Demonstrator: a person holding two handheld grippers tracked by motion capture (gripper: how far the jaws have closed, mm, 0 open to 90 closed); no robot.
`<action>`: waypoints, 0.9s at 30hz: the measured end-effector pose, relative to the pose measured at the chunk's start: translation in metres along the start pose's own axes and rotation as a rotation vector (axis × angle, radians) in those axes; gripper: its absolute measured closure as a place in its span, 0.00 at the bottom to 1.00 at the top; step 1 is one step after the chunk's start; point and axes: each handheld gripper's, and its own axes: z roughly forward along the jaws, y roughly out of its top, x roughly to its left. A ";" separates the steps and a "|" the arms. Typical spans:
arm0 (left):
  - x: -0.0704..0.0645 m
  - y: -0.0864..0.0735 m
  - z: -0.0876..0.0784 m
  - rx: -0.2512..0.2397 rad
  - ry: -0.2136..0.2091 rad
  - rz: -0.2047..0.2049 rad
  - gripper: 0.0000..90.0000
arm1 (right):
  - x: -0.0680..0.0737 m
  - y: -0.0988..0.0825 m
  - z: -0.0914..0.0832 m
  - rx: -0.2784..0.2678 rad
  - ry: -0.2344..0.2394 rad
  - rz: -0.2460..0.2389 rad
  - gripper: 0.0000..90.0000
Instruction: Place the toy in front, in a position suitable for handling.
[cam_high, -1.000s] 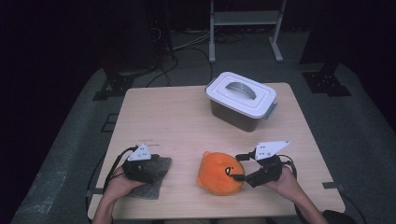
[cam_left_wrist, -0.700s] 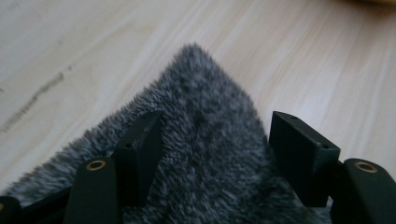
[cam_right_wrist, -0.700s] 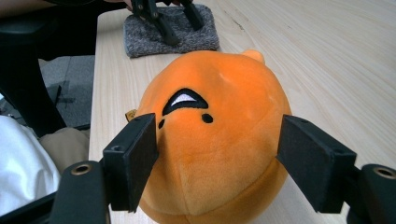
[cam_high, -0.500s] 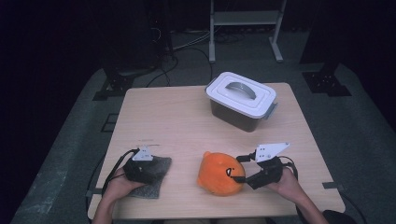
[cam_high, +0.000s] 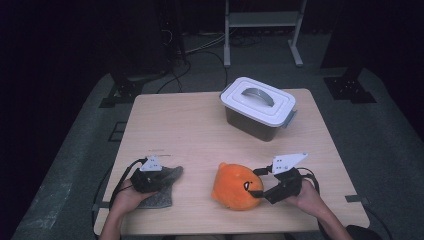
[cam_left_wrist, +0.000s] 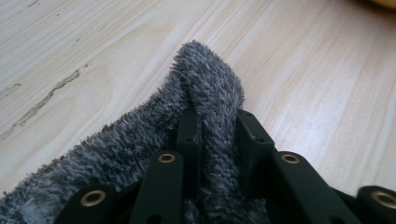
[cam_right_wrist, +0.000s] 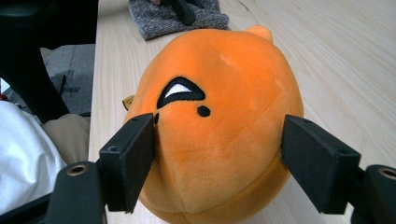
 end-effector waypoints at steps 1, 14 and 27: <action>0.001 0.001 0.000 -0.006 -0.013 -0.013 0.82 | 0.000 0.000 0.000 0.000 0.000 0.000 0.28; -0.012 0.017 -0.003 -0.154 -0.147 -0.001 0.85 | -0.001 -0.001 0.002 0.008 -0.002 -0.015 0.28; -0.024 0.044 -0.012 -0.280 -0.261 0.026 0.85 | -0.005 0.001 0.004 0.019 0.011 -0.016 0.28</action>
